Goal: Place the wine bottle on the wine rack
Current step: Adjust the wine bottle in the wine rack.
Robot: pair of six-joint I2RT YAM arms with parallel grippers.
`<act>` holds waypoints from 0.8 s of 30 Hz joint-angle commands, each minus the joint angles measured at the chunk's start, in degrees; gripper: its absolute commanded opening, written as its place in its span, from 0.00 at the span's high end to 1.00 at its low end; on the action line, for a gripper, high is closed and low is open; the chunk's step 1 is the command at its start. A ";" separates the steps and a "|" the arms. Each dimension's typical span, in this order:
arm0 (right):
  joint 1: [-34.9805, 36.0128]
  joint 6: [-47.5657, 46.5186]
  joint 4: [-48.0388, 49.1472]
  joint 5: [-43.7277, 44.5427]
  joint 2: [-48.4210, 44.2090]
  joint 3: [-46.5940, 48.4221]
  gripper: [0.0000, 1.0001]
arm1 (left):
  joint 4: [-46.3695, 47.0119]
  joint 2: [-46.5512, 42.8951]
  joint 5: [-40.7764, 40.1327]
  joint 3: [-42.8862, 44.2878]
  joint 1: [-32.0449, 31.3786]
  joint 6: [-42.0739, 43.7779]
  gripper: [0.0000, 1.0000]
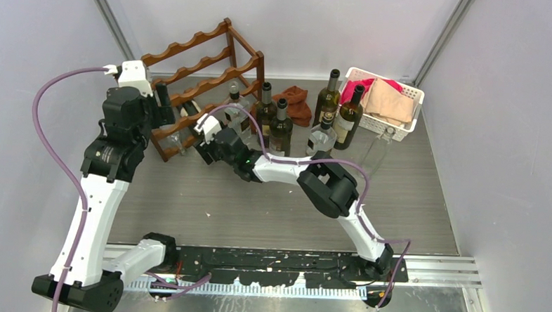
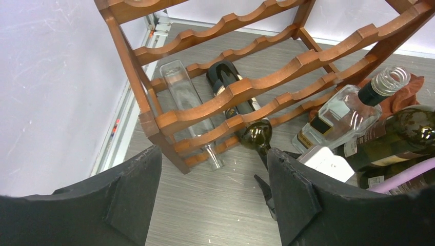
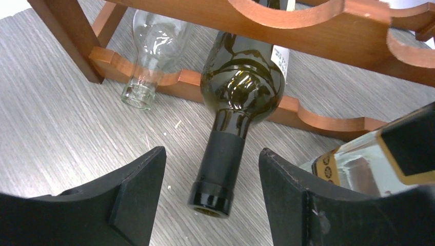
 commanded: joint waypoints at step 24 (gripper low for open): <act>0.91 5.24 1.93 8.75 4.26 5.40 0.91 | 4.80 1.72 0.86 -2.73 7.00 -7.04 0.23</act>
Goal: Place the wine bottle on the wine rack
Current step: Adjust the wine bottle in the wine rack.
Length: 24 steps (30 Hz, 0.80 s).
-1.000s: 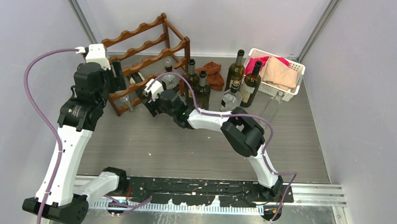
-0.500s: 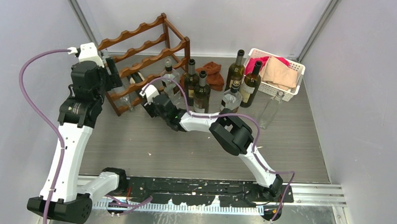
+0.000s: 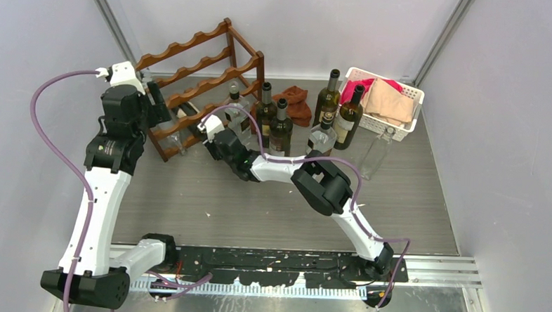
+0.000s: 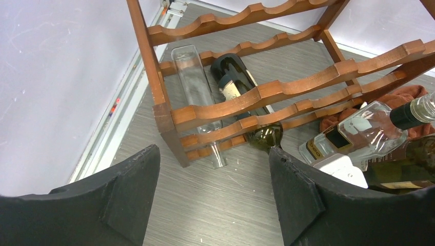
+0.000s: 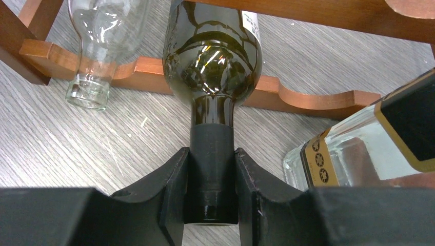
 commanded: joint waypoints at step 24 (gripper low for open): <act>1.82 8.18 4.48 5.82 4.79 3.41 0.99 | 0.24 -0.64 3.97 -0.74 4.04 -6.53 0.25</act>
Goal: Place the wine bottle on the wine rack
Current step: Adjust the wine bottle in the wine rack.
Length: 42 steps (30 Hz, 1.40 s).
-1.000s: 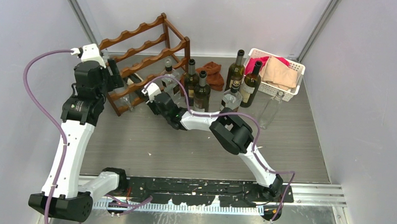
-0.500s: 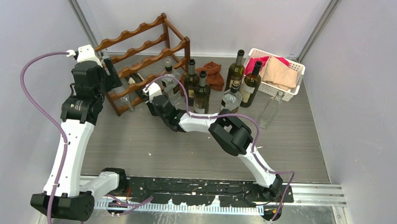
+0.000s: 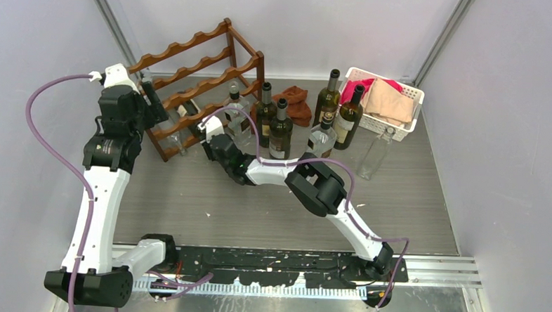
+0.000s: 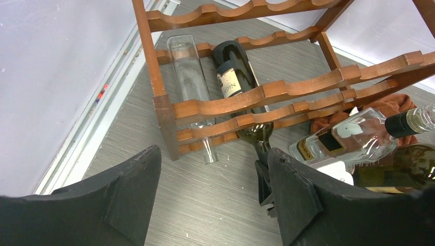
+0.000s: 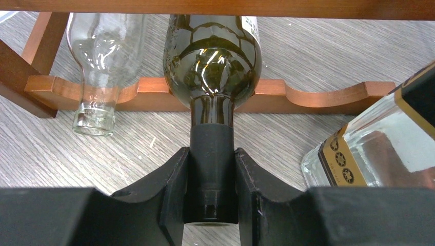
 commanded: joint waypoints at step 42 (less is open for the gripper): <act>-1.16 5.68 0.33 -1.23 8.98 5.08 0.99 | 0.46 -0.09 2.46 -1.25 0.71 -1.96 0.27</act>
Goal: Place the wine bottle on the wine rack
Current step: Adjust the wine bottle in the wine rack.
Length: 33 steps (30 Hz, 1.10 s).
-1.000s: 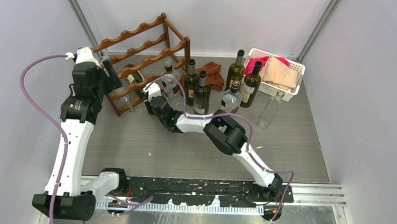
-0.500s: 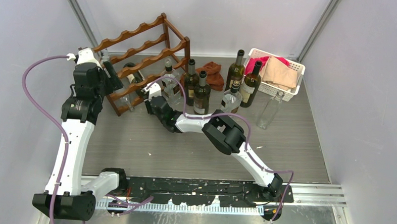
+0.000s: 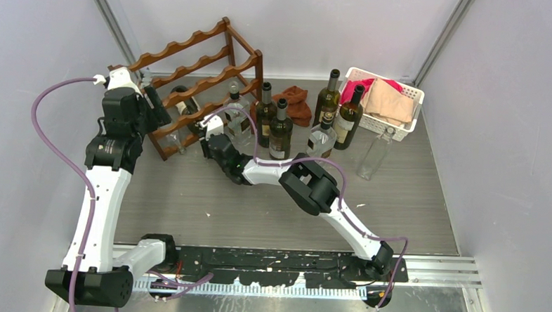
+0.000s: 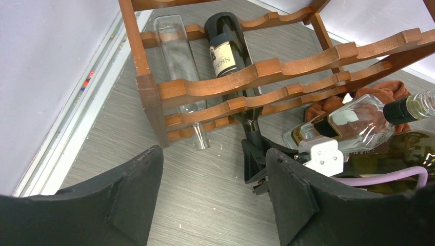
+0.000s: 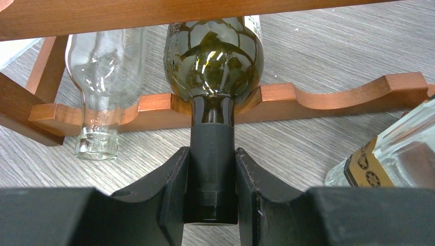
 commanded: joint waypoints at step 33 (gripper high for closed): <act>-1.54 2.99 0.42 -6.43 0.73 -2.31 0.99 | 8.79 25.86 37.73 14.18 4.35 48.83 0.49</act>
